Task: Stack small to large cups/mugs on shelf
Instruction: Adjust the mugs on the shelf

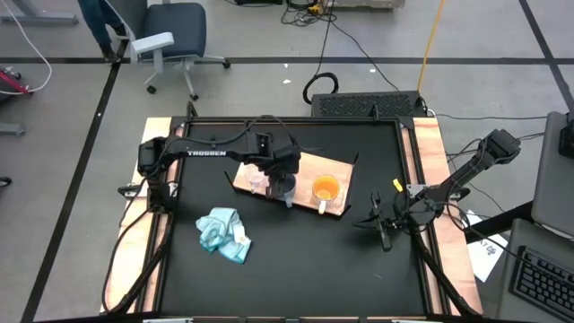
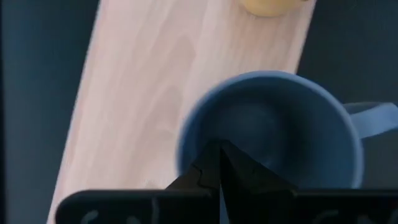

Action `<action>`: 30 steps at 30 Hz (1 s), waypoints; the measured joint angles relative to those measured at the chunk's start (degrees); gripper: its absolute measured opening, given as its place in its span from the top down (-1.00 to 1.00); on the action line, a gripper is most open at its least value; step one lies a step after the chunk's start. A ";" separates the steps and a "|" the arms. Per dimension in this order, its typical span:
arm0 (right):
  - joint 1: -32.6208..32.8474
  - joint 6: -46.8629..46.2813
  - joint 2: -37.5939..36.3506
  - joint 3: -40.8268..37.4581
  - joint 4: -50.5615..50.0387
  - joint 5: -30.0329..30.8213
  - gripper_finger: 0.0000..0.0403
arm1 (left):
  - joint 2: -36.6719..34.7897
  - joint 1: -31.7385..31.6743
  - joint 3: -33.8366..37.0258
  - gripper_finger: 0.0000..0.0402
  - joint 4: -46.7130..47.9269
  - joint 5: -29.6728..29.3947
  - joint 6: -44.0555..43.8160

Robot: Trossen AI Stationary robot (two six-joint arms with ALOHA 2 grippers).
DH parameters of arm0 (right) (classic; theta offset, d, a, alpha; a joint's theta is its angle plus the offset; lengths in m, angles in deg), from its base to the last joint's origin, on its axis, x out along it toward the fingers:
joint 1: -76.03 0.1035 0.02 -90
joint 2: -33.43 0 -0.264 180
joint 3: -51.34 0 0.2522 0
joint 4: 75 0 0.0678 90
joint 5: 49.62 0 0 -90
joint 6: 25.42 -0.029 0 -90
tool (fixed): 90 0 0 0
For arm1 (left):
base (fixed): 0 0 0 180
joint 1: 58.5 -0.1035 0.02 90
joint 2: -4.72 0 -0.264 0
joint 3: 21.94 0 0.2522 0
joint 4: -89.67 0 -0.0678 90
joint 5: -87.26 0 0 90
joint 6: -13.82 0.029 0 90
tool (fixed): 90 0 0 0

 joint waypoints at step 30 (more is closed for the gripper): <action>-0.02 -0.56 0.02 -0.02 0.18 -0.02 1.00 | 1.69 -3.62 -12.38 0.56 13.99 6.69 -0.23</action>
